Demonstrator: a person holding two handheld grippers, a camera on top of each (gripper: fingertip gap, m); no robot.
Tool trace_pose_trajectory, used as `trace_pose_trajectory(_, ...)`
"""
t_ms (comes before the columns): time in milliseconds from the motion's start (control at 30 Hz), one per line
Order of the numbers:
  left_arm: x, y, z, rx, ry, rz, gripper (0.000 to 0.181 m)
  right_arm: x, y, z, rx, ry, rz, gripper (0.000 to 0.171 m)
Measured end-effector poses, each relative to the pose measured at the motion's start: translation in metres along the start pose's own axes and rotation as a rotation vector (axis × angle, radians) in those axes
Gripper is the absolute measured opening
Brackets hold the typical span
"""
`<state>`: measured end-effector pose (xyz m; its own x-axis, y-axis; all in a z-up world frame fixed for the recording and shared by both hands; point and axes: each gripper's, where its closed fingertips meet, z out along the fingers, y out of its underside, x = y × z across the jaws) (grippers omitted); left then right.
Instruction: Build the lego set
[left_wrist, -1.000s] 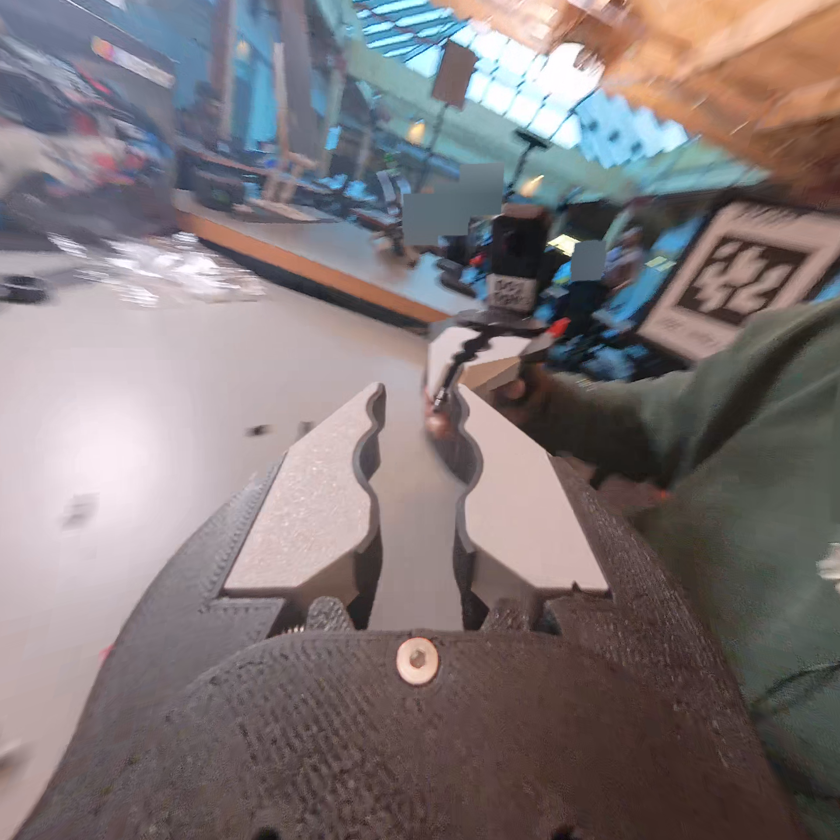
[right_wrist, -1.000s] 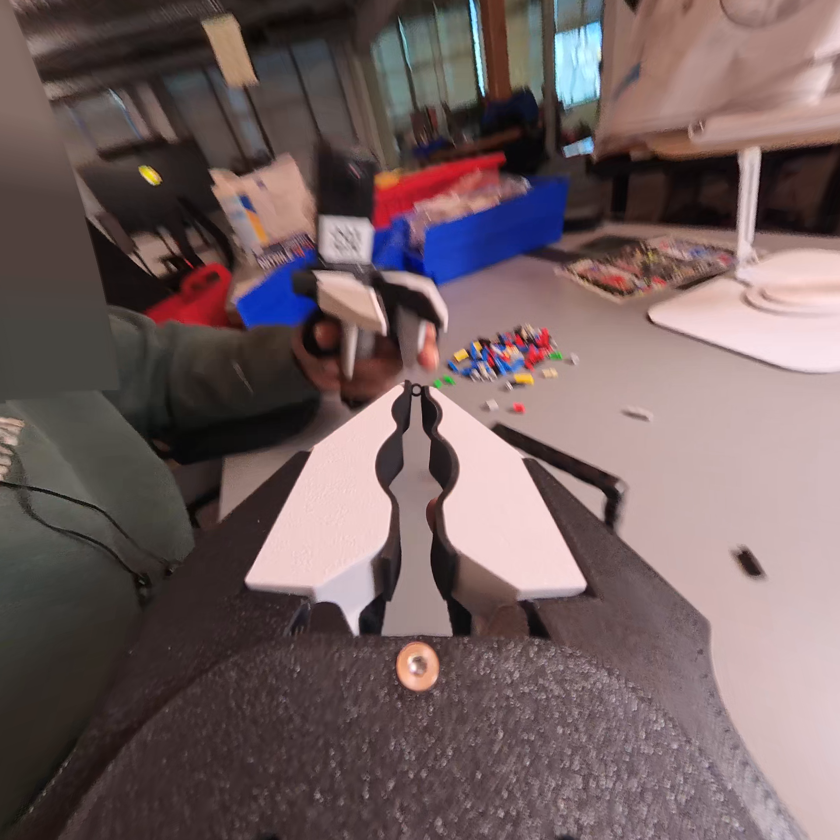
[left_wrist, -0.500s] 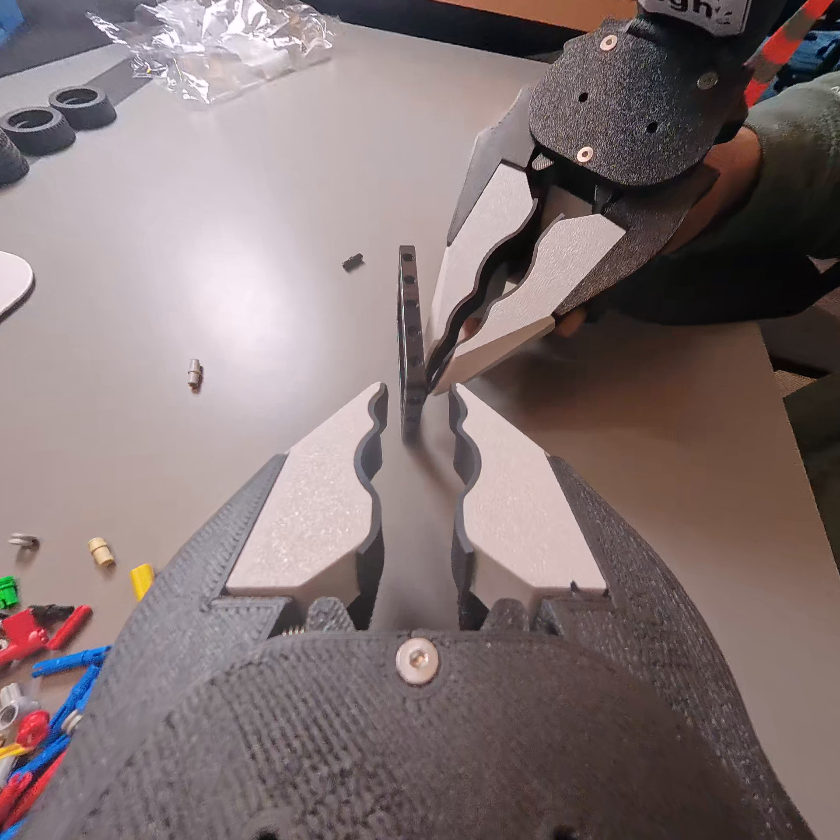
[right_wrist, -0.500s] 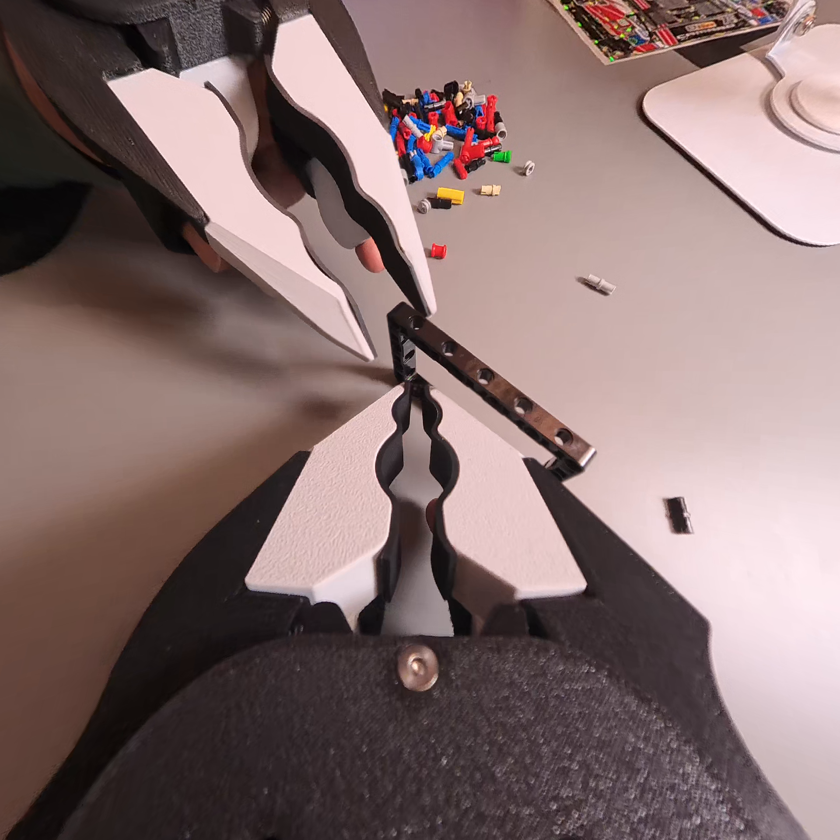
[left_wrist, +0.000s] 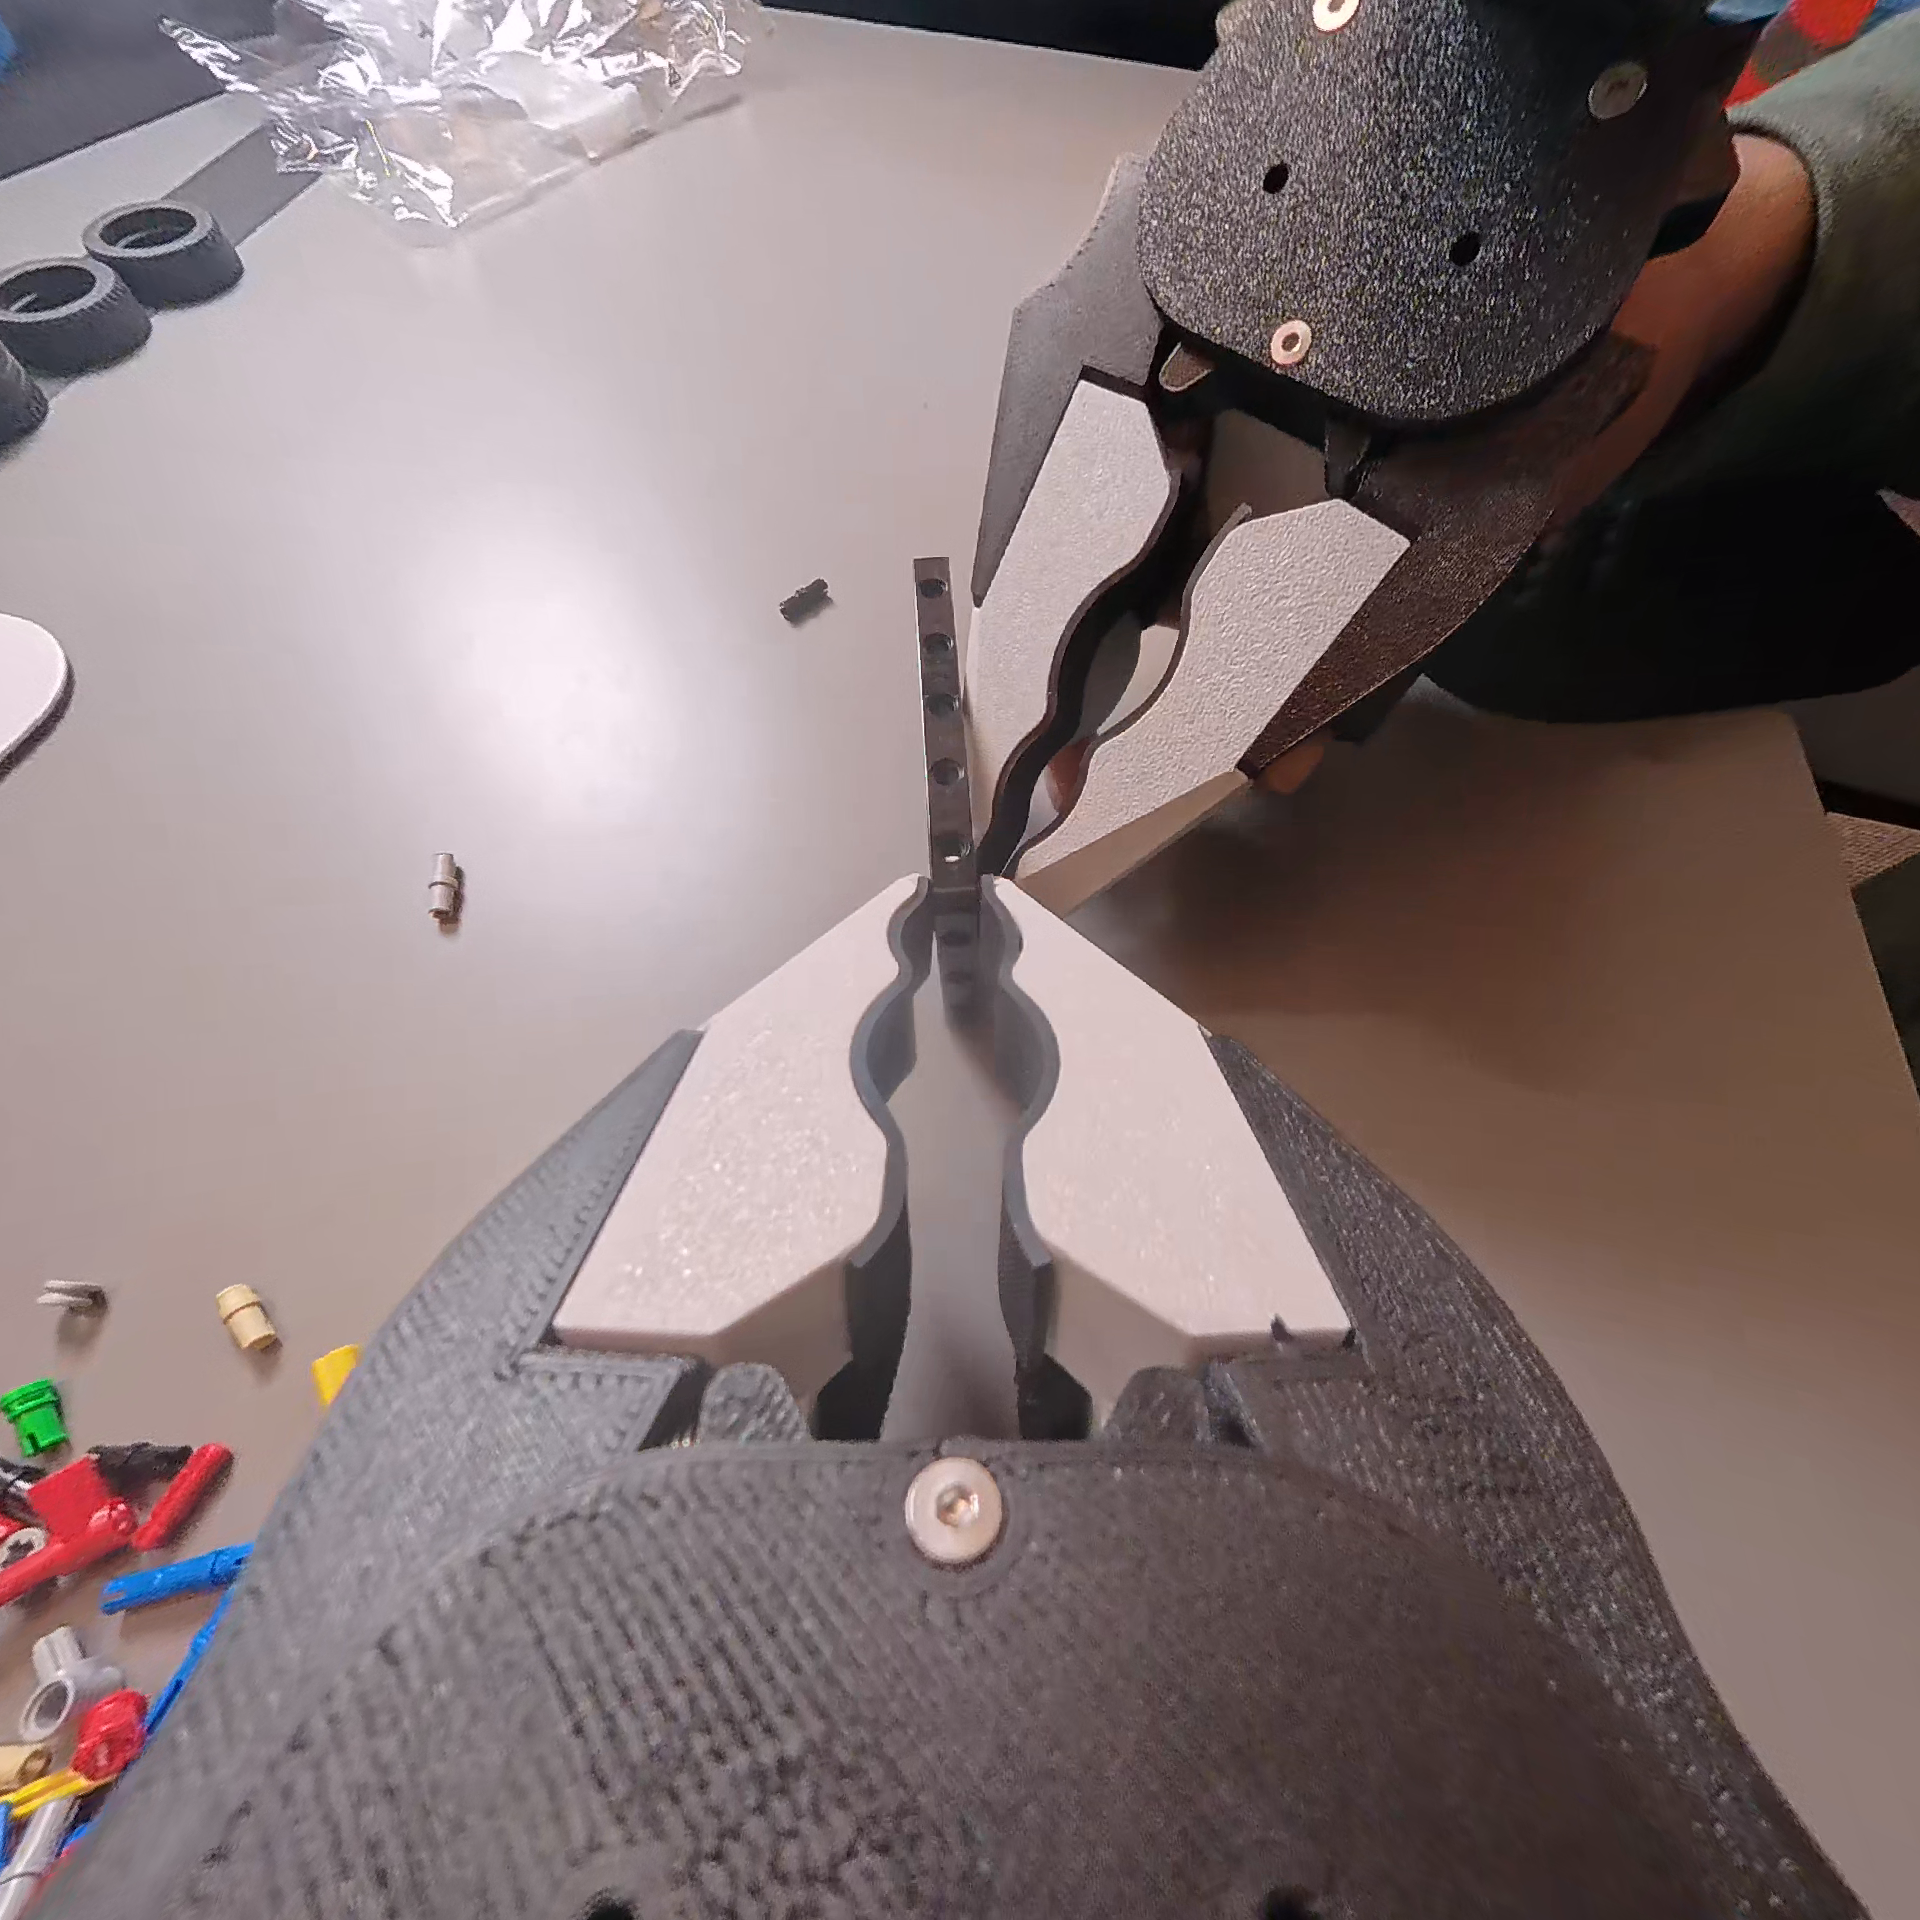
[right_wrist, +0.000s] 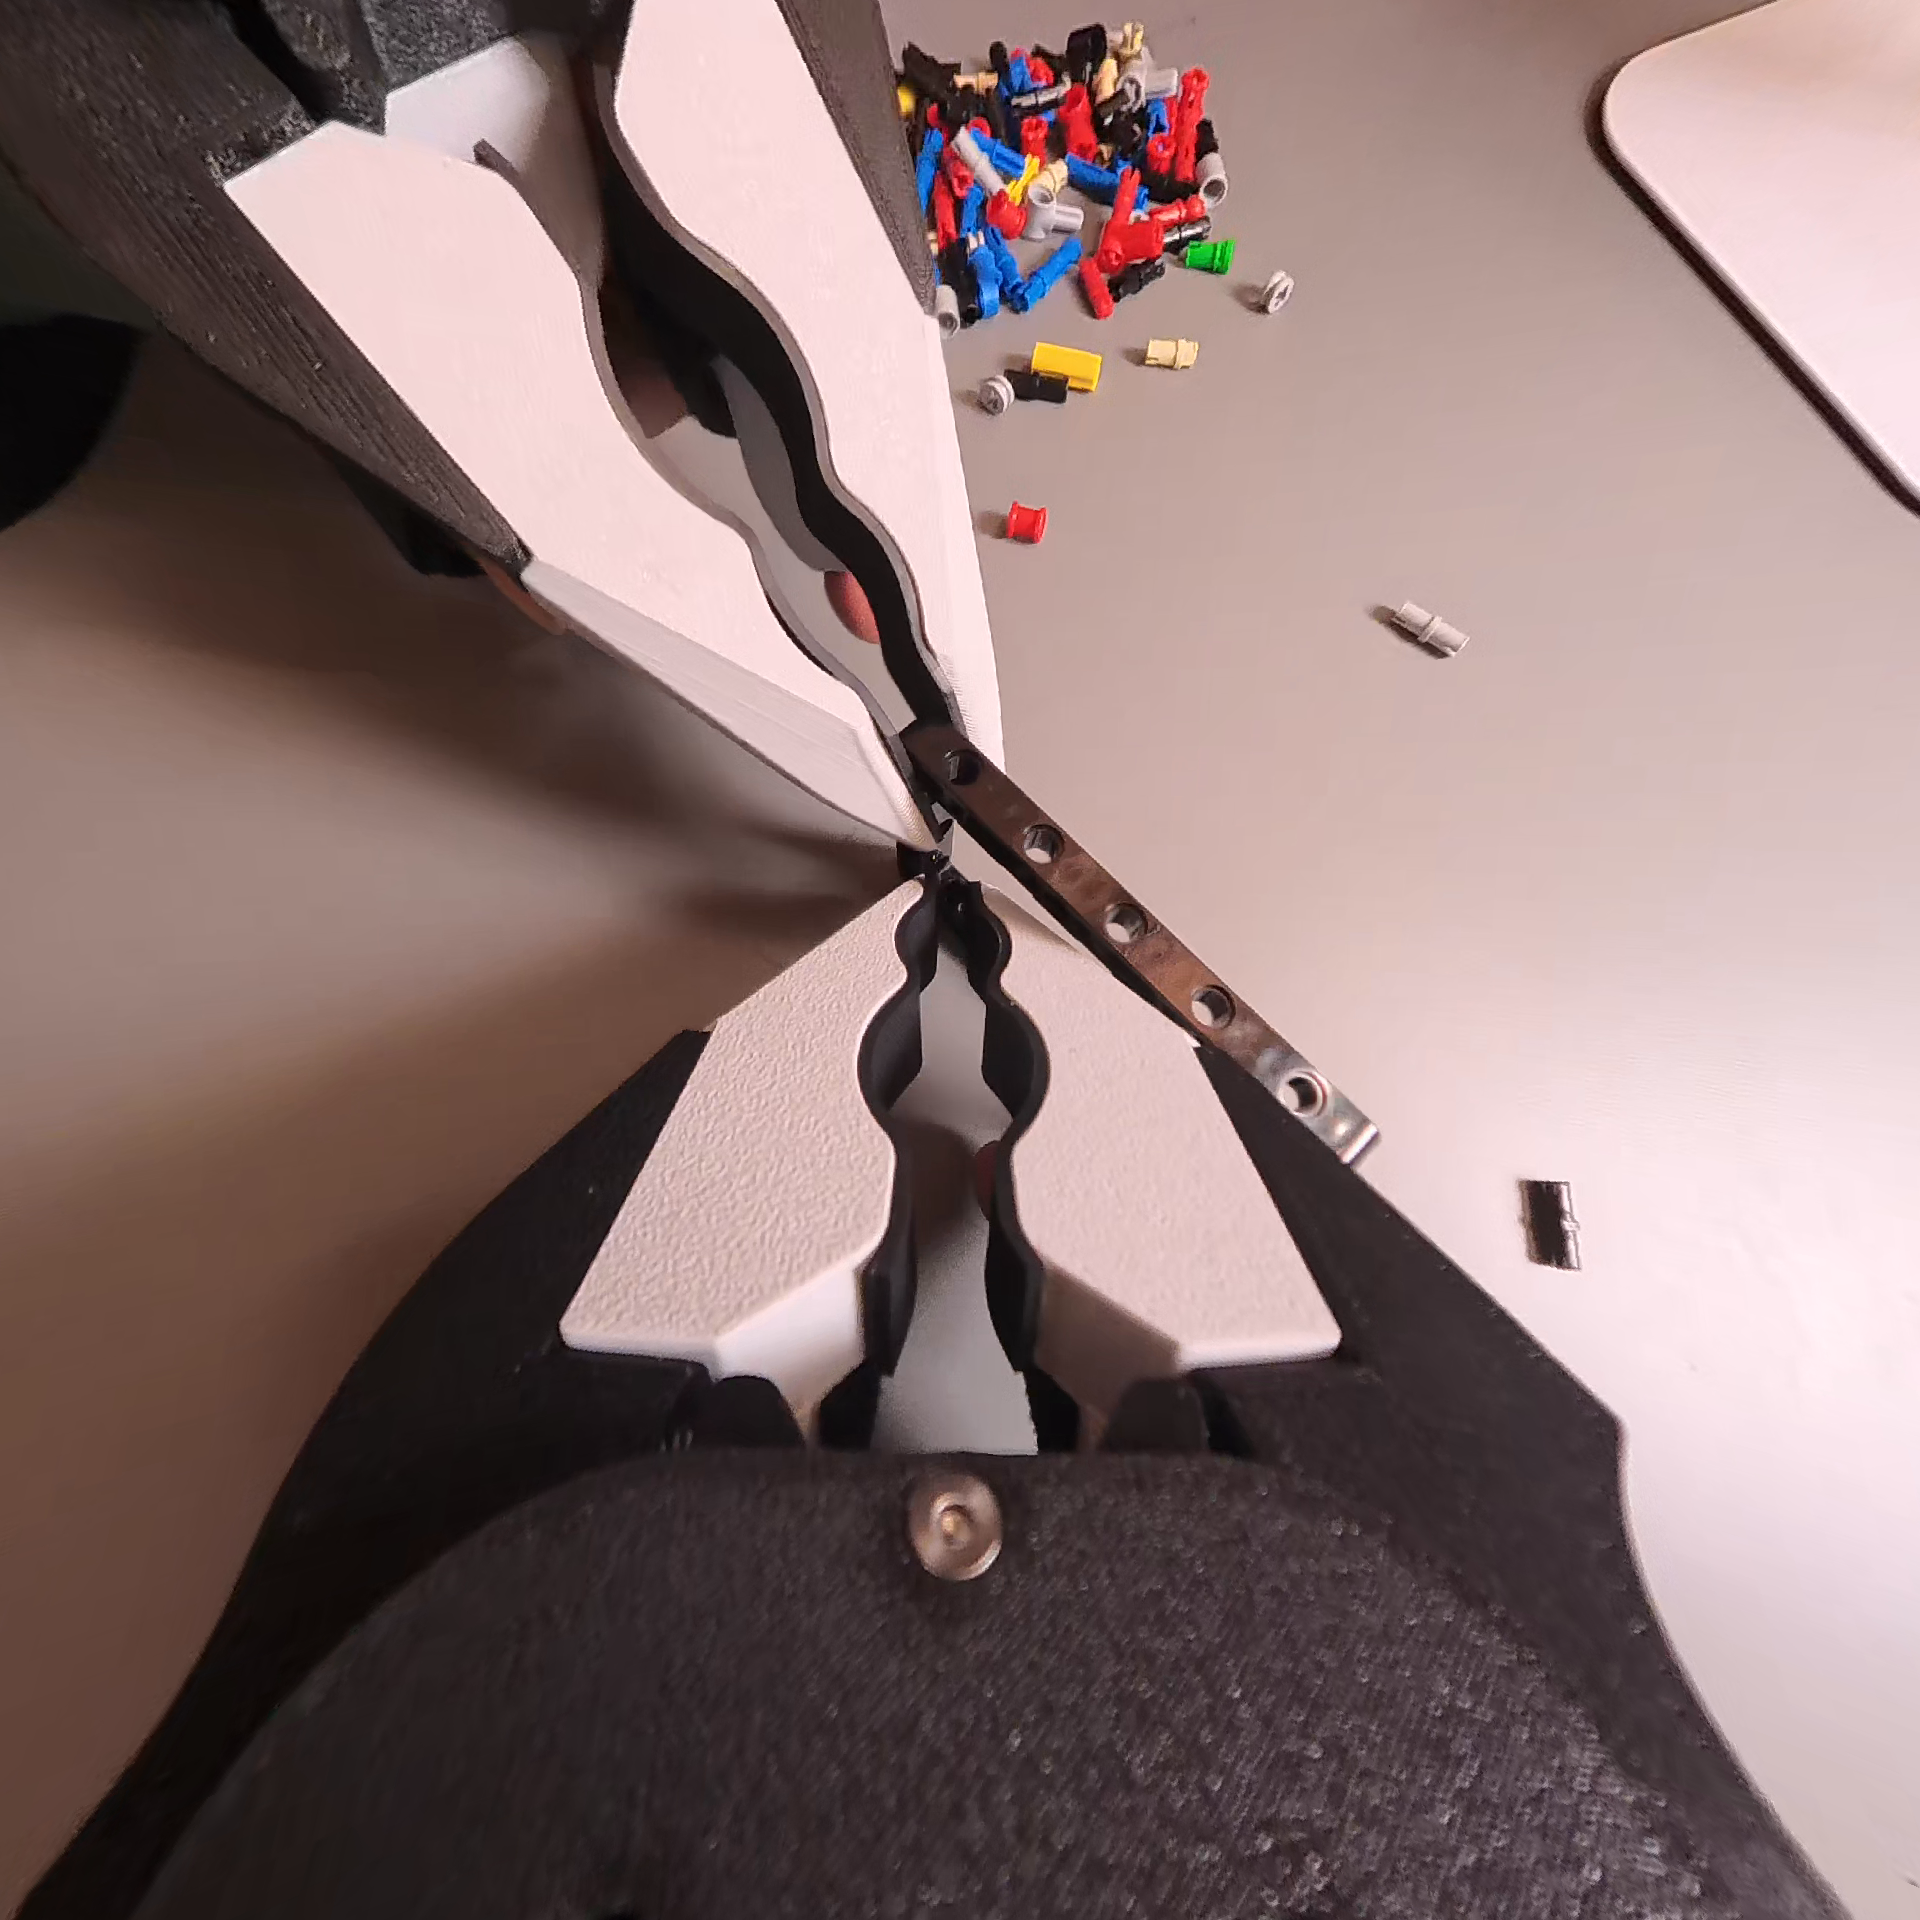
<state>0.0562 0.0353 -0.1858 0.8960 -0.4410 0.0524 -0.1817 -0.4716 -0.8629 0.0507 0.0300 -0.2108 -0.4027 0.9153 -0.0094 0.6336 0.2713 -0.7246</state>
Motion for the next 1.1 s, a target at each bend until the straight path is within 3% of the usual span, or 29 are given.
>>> trace_pose_trajectory(633, -0.007, 0.003, -0.003, -0.024, 0.09, -0.106, 0.008, 0.004, -0.006, 0.006, -0.175, -0.056, -0.202, 0.001)
trace_pose_trajectory(1033, -0.009, 0.003, -0.003, -0.044, 0.189, -0.025, 0.008, 0.003, 0.012, 0.009, -0.437, -0.174, -0.384, 0.001)
trace_pose_trajectory(1100, -0.01, 0.003, -0.003, -0.054, 0.187, -0.013, 0.008, -0.006, 0.006, 0.01, -0.386, -0.214, -0.345, 0.0)
